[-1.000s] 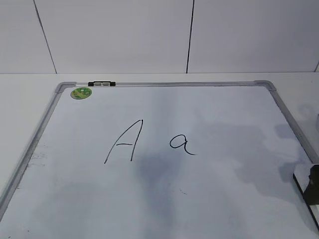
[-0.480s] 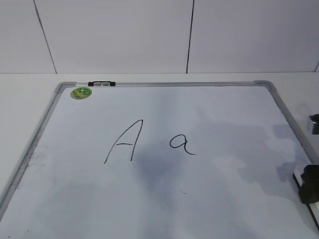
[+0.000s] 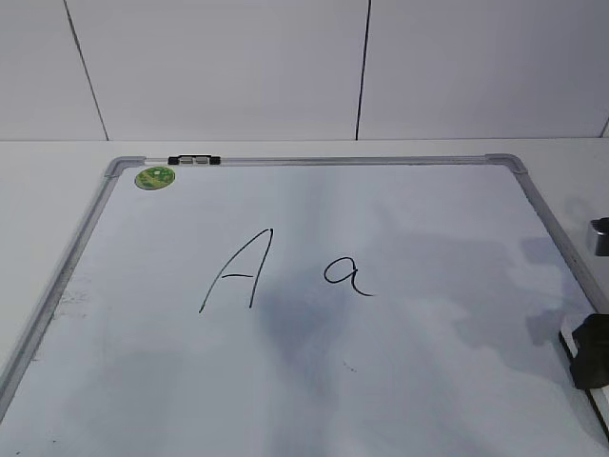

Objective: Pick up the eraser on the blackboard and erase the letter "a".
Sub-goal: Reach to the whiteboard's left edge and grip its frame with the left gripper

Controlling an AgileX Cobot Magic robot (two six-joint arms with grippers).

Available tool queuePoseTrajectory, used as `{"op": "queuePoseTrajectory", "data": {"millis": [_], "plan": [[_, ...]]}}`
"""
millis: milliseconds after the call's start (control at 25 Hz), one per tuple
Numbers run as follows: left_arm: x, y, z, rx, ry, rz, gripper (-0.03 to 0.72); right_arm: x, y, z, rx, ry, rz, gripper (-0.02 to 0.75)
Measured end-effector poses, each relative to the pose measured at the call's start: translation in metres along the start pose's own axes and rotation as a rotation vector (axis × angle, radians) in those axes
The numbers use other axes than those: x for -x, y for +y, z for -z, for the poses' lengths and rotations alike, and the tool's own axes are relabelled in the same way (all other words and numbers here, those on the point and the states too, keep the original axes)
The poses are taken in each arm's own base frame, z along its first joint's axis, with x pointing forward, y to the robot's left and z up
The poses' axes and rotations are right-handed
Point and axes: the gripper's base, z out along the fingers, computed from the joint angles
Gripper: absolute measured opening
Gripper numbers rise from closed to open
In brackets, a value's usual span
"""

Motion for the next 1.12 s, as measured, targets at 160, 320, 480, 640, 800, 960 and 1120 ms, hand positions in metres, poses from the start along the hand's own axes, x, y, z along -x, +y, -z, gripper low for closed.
{"op": "queuePoseTrajectory", "data": {"millis": [160, 320, 480, 640, 800, 960, 1120], "plan": [[0.000, 0.000, 0.000, 0.000, 0.000, 0.000, 0.235, 0.000, 0.000, 0.000, 0.000, -0.002, 0.000, 0.519], [0.000, 0.000, 0.000, 0.000, 0.000, 0.000, 0.235, 0.000, 0.000, 0.000, 0.000, -0.002, 0.000, 0.519], [0.000, 0.000, 0.000, 0.000, 0.000, 0.000, 0.235, 0.000, 0.000, 0.000, 0.000, -0.002, 0.000, 0.519], [0.000, 0.000, 0.000, 0.000, 0.000, 0.000, 0.235, 0.000, 0.000, 0.002, 0.000, -0.015, -0.002, 0.519], [0.000, 0.000, 0.000, 0.000, 0.000, 0.000, 0.235, 0.001, 0.000, 0.013, -0.006, -0.077, 0.003, 0.519], [0.000, 0.000, 0.000, 0.000, 0.000, 0.000, 0.235, 0.000, 0.001, 0.027, -0.010, -0.139, 0.007, 0.519], [0.000, 0.000, 0.000, 0.000, 0.000, 0.000, 0.235, -0.002, 0.001, 0.040, -0.011, -0.195, 0.005, 0.519]]}}
